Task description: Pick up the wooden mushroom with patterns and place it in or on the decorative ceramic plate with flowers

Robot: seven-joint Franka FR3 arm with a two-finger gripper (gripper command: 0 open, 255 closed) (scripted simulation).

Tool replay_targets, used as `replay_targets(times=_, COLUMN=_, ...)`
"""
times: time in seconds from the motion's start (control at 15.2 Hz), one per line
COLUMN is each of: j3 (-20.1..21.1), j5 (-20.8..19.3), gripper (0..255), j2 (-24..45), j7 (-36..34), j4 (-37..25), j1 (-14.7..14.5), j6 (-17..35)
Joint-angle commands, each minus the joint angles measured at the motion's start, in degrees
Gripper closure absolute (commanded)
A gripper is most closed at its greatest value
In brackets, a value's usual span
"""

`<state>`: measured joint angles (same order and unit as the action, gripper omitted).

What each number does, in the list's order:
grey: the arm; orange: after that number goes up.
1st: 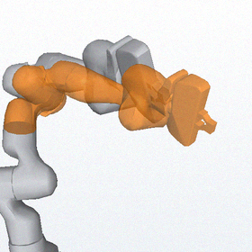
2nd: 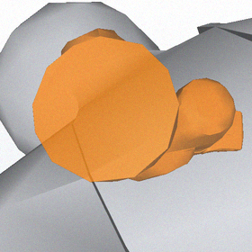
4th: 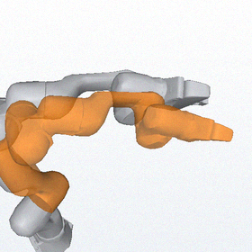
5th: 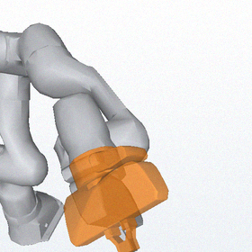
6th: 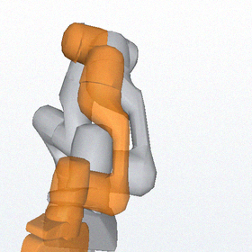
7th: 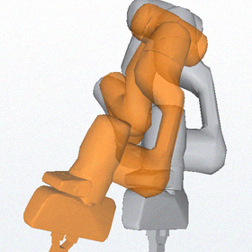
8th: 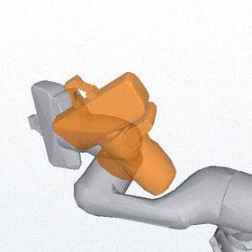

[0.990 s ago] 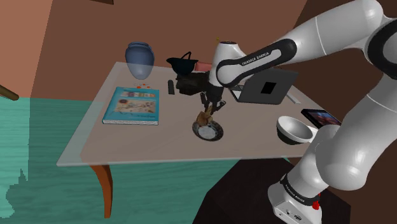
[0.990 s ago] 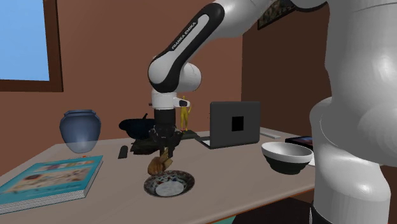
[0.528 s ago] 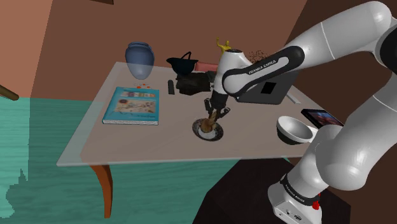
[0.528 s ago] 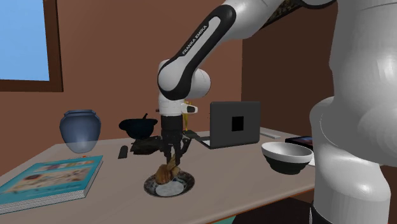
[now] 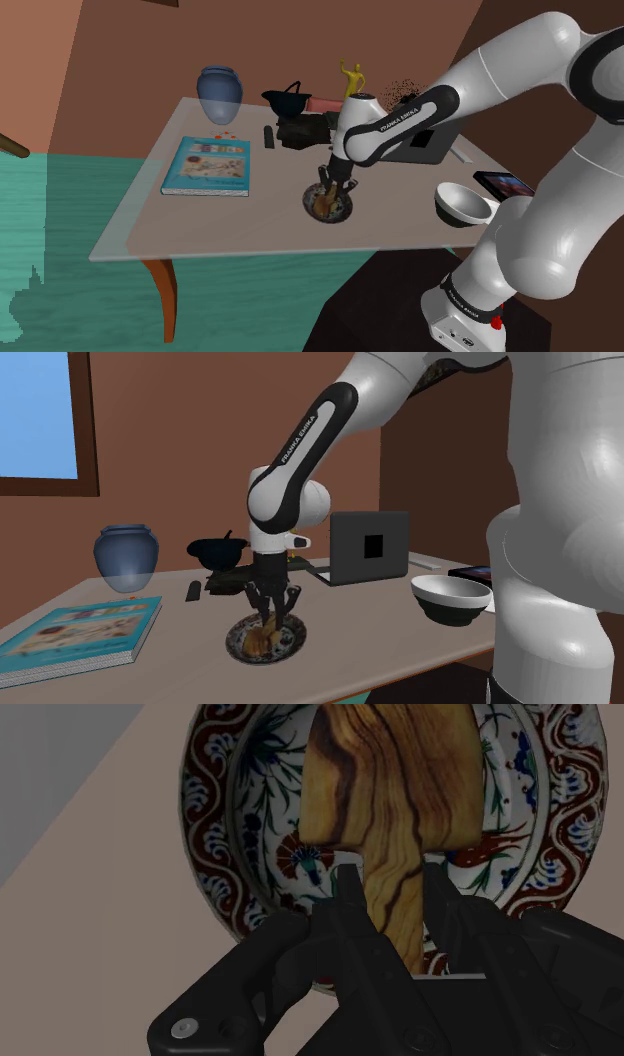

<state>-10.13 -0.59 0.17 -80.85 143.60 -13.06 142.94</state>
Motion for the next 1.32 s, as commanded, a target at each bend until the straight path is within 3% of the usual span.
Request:
replay_targets(times=0.0, j3=0.1, j5=0.5, gripper=255, j2=1.8, j7=0.3, j4=0.3, j1=0.0, j6=2.1)
replay_targets(times=0.53, j3=0.1, j5=0.5, gripper=255, j2=1.8, j7=0.3, j4=0.3, j1=0.0, j6=2.1)
replay_targets(times=0.59, j3=0.1, j5=0.5, gripper=0, j2=1.8, j7=0.3, j4=0.3, j1=0.0, j6=2.1)
replay_targets(times=0.92, j3=0.1, j5=0.5, gripper=0, j2=1.8, j7=0.3, j4=0.3, j1=0.0, j6=2.1)
replay_targets(times=1.19, j3=0.0, j5=-1.1, gripper=0, j2=-4.4, j7=-0.8, j4=-1.5, j1=0.0, j6=-5.8)
replay_targets(times=1.25, j3=0.1, j5=-1.1, gripper=0, j2=-4.4, j7=-0.8, j4=-1.5, j1=0.0, j6=-5.8)
